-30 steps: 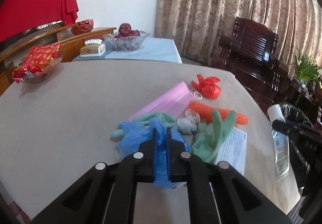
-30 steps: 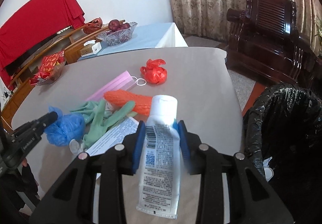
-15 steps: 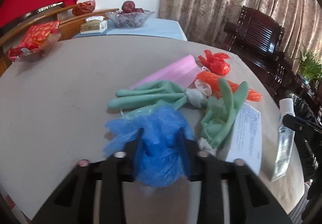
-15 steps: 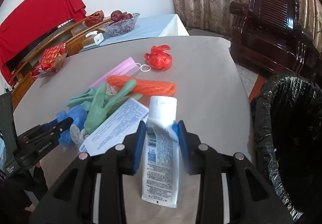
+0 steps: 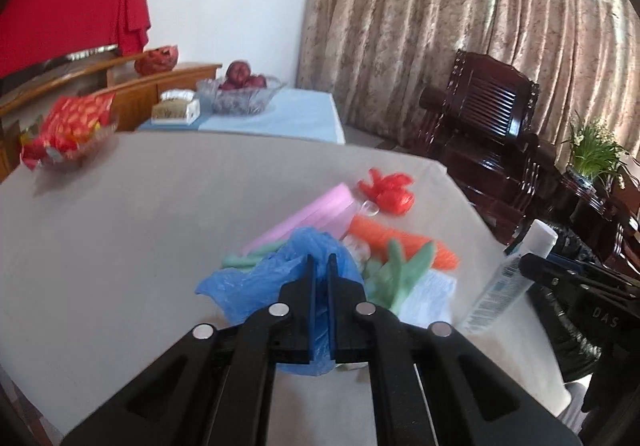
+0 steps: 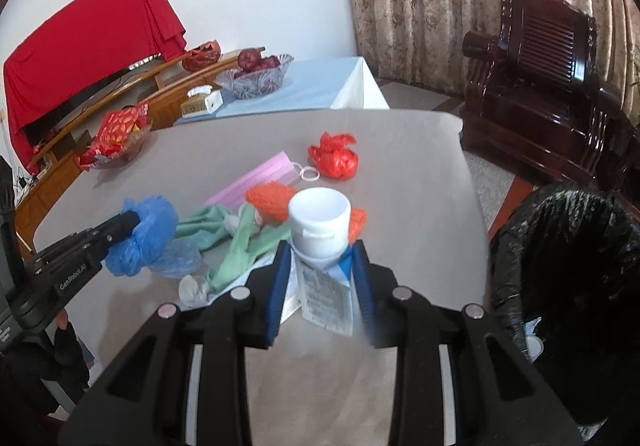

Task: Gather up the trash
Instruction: 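Carry bag and tube over the bin and open both tools to drop them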

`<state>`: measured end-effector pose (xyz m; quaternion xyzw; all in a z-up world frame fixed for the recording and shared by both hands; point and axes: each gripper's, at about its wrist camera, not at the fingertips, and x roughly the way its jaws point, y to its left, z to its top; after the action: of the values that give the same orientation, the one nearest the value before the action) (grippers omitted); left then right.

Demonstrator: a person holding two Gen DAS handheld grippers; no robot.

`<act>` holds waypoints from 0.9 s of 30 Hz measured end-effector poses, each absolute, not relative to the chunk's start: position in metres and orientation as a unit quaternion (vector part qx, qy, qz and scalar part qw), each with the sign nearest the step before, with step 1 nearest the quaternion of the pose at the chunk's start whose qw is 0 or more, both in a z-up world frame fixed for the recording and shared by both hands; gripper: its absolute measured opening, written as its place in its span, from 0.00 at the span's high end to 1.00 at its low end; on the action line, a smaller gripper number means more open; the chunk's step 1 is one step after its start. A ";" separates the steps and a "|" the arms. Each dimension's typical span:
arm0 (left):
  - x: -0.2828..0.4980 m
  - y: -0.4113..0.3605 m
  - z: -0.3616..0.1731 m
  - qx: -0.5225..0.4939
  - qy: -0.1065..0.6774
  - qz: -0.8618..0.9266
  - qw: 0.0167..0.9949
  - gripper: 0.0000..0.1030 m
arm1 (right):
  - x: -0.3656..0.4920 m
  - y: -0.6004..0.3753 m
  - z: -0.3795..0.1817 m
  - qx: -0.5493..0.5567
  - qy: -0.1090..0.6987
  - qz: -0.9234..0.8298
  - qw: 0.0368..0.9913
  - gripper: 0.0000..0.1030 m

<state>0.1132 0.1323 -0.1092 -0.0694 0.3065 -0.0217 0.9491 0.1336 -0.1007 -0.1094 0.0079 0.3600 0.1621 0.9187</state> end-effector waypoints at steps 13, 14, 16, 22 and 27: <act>0.130 0.059 -0.062 -0.056 0.268 -0.101 0.956 0.96 | 0.114 -0.140 -0.059 0.016 0.314 0.136 0.940 0.71; 0.131 0.054 -0.060 -0.055 0.266 -0.106 0.956 0.96 | 0.113 -0.145 -0.057 0.019 0.312 0.132 0.941 0.72; 0.136 0.041 -0.055 -0.053 0.262 -0.121 0.956 0.96 | 0.110 -0.160 -0.051 0.025 0.307 0.119 0.944 0.72; 0.147 -0.009 -0.045 -0.043 0.252 -0.171 0.952 0.96 | 0.101 -0.209 -0.040 0.026 0.293 0.072 0.953 0.72; 0.154 -0.063 -0.042 -0.032 0.249 -0.218 0.943 0.96 | 0.092 -0.258 -0.037 0.028 0.285 0.023 0.958 0.72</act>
<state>0.1536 -0.0628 -0.0421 -0.0323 0.2491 -0.2180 0.9431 0.0919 -0.2576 -0.0366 0.0278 0.2854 0.0235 0.9577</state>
